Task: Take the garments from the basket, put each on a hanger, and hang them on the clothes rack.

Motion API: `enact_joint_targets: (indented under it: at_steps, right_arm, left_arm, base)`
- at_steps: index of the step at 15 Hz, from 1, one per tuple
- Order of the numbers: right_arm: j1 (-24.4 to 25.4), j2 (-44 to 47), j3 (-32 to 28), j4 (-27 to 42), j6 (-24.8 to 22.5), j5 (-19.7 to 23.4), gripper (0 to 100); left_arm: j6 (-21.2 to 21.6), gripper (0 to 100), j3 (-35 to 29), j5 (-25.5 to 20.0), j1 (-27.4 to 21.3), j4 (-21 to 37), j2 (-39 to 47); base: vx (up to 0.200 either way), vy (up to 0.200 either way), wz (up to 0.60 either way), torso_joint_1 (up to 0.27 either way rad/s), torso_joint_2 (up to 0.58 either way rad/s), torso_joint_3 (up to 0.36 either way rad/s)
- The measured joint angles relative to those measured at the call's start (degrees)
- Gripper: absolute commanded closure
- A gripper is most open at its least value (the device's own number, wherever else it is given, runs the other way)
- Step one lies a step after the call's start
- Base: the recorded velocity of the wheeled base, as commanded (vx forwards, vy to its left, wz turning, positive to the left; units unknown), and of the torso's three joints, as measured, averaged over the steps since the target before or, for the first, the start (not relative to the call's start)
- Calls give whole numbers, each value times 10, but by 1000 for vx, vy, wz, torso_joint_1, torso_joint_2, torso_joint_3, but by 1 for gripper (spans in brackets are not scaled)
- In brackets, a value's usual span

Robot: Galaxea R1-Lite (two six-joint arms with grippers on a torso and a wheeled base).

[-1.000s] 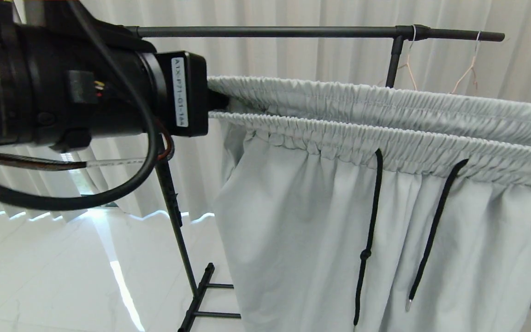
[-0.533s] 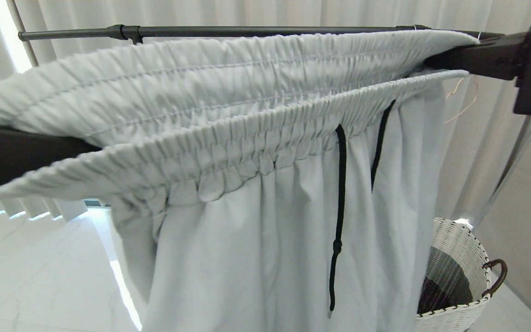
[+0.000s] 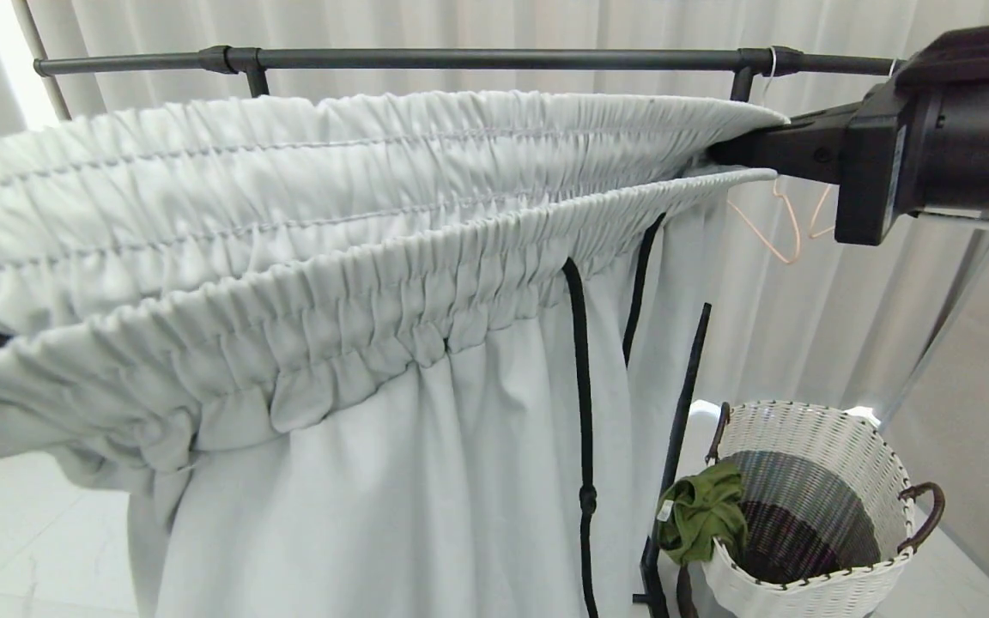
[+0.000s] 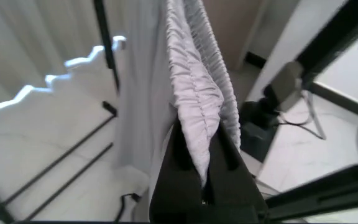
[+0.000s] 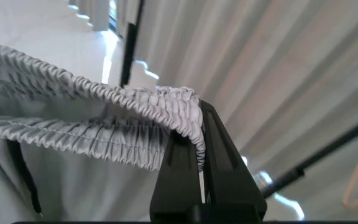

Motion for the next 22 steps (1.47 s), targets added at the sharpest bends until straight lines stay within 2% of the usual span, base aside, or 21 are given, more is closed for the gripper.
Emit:
enact_joint_targets:
  at_steps: [1, 3, 6, 8, 9, 11, 13, 16, 22]
  right_arm:
    - [-10, -2, -2, 15, 1, -8, 100]
    - [-42, -8, -24, 65, 8, -14, 100]
    - [-89, -27, -74, 173, 22, -15, 100]
    - [-91, -54, -77, 225, 53, -15, 100]
    - [-74, -68, -63, 239, 60, -15, 100]
    - [-42, -94, -21, 246, 67, -17, 100]
    - [-32, -107, -7, 236, 68, -20, 100]
    - [-36, -116, 0, 224, 70, -52, 100]
    - [-61, -118, 2, 225, 69, -54, 100]
  left_arm:
    - [11, 100, 1, 11, 7, 0, 2]
    - [38, 100, -2, 29, 54, -15, 20]
    - [71, 100, -13, 42, 138, -125, 80]
    - [73, 100, -13, 60, 171, -155, 118]
    - [70, 100, -2, 66, 177, -156, 128]
    - [70, 100, 24, 70, 181, -157, 137]
    - [70, 100, 30, 70, 182, -158, 139]
    - [70, 100, 31, 70, 190, -158, 139]
    - [71, 100, 30, 70, 198, -159, 137]
  base:
    - [0, 0, 0, 0, 0, 0]
    - [0, 0, 0, 0, 0, 0]
    - [0, 0, 0, 0, 0, 0]
    - [0, 0, 0, 0, 0, 0]
    - [0, 0, 0, 0, 0, 0]
    - [0, 0, 0, 0, 0, 0]
    - [0, 0, 0, 0, 0, 0]
    - [0, 0, 0, 0, 0, 0]
    - [0, 0, 0, 0, 0, 0]
